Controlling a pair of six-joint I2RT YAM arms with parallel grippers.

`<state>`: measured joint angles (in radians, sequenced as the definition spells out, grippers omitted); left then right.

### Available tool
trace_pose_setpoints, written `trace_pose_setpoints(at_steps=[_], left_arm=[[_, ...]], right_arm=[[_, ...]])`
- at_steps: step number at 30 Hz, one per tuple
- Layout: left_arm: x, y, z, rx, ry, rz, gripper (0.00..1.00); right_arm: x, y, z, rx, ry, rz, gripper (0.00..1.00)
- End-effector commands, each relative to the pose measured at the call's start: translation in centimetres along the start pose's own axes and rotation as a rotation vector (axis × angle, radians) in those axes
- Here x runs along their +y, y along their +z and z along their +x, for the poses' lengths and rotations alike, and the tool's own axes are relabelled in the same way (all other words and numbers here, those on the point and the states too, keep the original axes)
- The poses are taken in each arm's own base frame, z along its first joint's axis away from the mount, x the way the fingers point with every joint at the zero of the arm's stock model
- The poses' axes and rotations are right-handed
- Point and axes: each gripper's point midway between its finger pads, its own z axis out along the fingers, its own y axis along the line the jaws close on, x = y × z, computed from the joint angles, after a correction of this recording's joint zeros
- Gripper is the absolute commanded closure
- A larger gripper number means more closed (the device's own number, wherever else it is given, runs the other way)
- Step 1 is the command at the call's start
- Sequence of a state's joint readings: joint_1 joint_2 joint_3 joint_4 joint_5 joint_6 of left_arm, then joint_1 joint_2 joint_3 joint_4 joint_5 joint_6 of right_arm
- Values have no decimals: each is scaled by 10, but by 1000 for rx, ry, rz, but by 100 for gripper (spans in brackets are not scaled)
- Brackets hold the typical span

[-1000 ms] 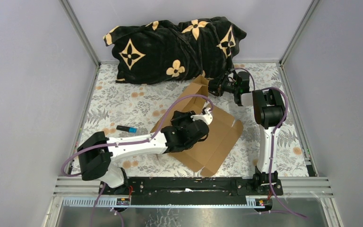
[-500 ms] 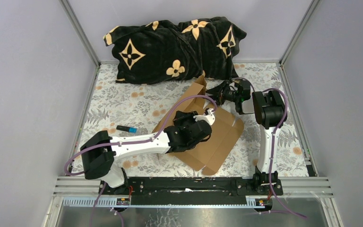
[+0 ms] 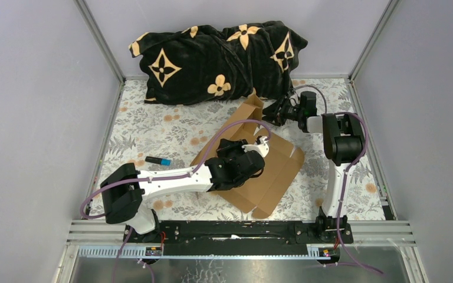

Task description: Fold the paper box

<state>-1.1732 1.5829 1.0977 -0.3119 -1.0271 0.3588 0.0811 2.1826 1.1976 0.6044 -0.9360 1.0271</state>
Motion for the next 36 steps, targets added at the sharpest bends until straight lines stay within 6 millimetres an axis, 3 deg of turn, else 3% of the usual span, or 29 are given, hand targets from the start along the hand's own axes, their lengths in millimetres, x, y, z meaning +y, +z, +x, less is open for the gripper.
trace_pose_setpoints(at_steps=[1, 11, 17, 21, 30, 36], left_arm=[[-28, -2, 0, -19, 35, 117, 95], [-30, -4, -2, -23, 56, 121, 95], [-33, -3, -4, -21, 67, 125, 96], [-32, -3, -5, -24, 65, 120, 96], [-31, -4, -4, -26, 63, 122, 96], [-32, -5, -2, -25, 62, 125, 96]], right_arm=[[31, -12, -16, -70, -276, 36, 48], [40, -18, -16, -96, -403, 23, 52], [41, -27, -11, -122, -456, 34, 49], [34, -25, -12, -129, -428, 38, 48], [46, -20, -11, -115, -329, -90, 46], [51, -31, -10, -155, -308, -144, 44]])
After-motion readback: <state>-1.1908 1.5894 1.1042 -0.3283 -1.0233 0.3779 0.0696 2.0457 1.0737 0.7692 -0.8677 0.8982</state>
